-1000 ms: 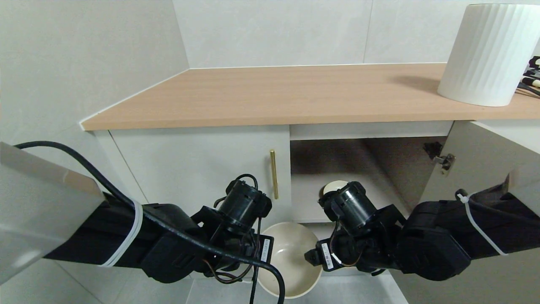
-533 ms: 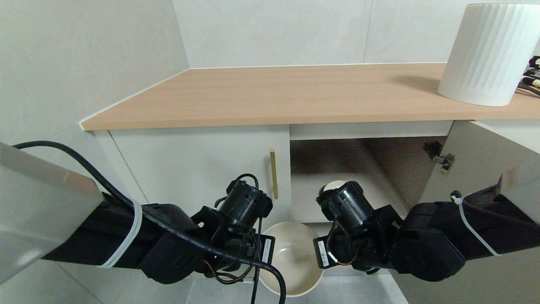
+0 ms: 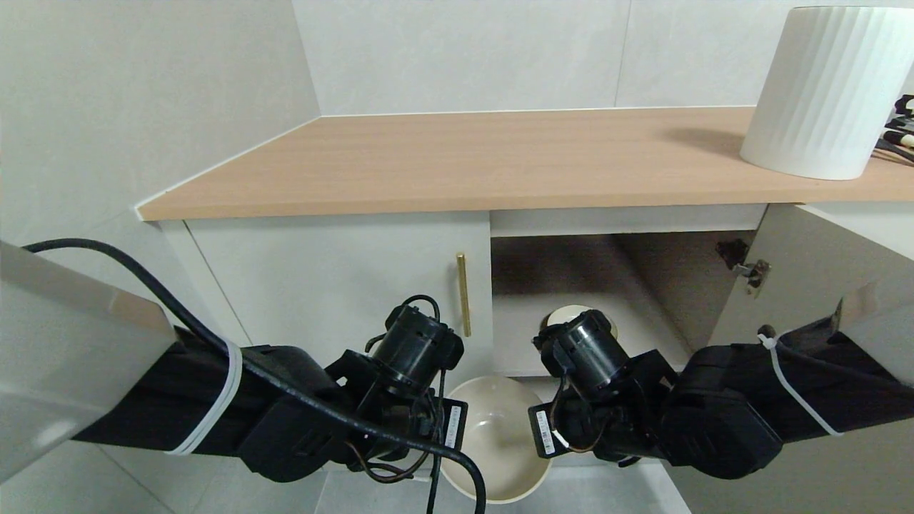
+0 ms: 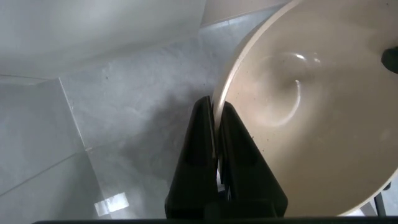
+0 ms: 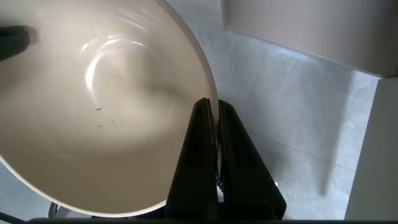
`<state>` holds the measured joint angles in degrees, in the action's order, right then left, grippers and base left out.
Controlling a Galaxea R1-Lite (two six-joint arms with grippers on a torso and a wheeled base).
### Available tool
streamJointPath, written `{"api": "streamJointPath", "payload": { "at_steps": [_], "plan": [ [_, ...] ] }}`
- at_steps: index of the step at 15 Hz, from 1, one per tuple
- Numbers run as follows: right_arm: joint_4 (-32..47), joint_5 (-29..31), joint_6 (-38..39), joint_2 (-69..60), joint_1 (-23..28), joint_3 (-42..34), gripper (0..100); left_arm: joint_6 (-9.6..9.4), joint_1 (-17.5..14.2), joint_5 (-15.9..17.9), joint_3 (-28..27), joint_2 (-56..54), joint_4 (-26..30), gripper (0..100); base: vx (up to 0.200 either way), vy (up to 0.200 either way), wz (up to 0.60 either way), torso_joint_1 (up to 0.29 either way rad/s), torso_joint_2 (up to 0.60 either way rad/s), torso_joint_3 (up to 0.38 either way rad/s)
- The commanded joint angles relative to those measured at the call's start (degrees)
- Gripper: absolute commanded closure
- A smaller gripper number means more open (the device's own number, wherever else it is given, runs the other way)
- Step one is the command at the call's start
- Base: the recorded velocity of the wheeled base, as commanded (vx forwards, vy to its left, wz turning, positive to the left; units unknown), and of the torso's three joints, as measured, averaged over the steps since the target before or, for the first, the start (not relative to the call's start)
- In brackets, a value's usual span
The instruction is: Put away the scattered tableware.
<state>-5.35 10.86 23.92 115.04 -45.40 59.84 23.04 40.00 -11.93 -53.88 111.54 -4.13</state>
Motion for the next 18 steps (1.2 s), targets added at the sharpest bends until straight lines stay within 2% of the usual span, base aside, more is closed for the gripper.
{"api": "streamJointPath", "payload": {
  "at_steps": [1,5,6,15,18],
  "plan": [
    [0.1,0.0,-0.1,0.2,0.0,0.0,100,0.08,0.0,-0.1,0.0,0.0,0.0,100,0.000,0.000,0.00,0.000,0.00,0.000],
    [0.1,0.0,-0.1,0.3,0.0,0.0,100,0.08,0.0,-0.1,0.0,0.0,0.0,100,0.000,0.000,0.00,0.000,0.00,0.000],
    [0.1,0.0,-0.1,0.3,0.0,0.0,100,-0.01,0.0,-0.1,0.0,0.0,0.0,0,0.000,0.000,0.00,0.000,0.00,0.000],
    [0.6,0.4,-1.2,2.1,0.5,-0.4,100,0.08,0.0,-0.1,-0.1,-0.3,0.0,0,0.000,0.000,0.00,0.000,0.00,0.000],
    [0.3,1.4,-3.4,5.1,4.9,0.7,100,-0.01,0.0,-0.1,-0.1,-0.5,0.0,0,0.000,0.000,0.00,0.000,0.00,0.000]
  ]
}}
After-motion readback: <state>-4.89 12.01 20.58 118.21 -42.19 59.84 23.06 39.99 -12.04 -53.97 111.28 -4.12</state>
